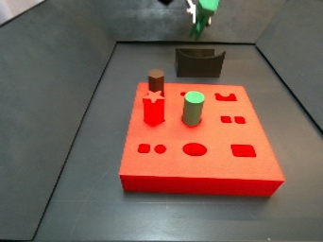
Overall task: Pick up the 3 prong object. Move up. Place the 3 prong object on the fixture. Regrasp the 3 prong object. Move to above the board. Insert the 3 prong object.
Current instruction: Place the 3 prong object on the fixture.
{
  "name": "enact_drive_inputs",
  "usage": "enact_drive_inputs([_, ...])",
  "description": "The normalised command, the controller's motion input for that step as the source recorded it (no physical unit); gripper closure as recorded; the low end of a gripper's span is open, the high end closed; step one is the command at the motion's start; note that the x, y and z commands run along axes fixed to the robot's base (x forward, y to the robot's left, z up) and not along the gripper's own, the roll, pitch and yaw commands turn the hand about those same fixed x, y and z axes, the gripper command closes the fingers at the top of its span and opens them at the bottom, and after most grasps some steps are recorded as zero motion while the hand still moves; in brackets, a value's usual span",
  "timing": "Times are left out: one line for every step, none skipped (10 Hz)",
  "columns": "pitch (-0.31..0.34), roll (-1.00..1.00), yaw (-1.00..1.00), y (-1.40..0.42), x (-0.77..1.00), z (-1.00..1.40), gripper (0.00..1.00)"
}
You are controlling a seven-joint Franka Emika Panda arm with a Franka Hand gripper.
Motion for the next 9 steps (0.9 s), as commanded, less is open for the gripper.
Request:
enact_drive_inputs([0.048,-0.46,-0.23,0.14,0.17,-1.00,1.00])
enact_drive_inputs([0.013,-0.30,-0.21,0.14,0.18,-1.00,1.00])
enact_drive_inputs([-0.028,-0.19,-0.18,0.13,0.19,-1.00,1.00])
enact_drive_inputs([-0.046,-0.17,-0.16,0.12,0.17,-0.86,1.00])
enact_drive_inputs([-0.058,-0.16,-0.13,0.10,0.14,-0.66,1.00])
enact_drive_inputs([-0.075,-0.11,-0.09,0.15,0.09,-0.58,1.00])
enact_drive_inputs([-0.079,-0.11,-0.07,0.15,0.08,-0.57,1.00])
enact_drive_inputs([-0.076,-0.11,-0.04,0.15,0.08,-0.57,1.00])
enact_drive_inputs([-0.070,-0.11,-0.02,0.15,0.08,-0.57,1.00])
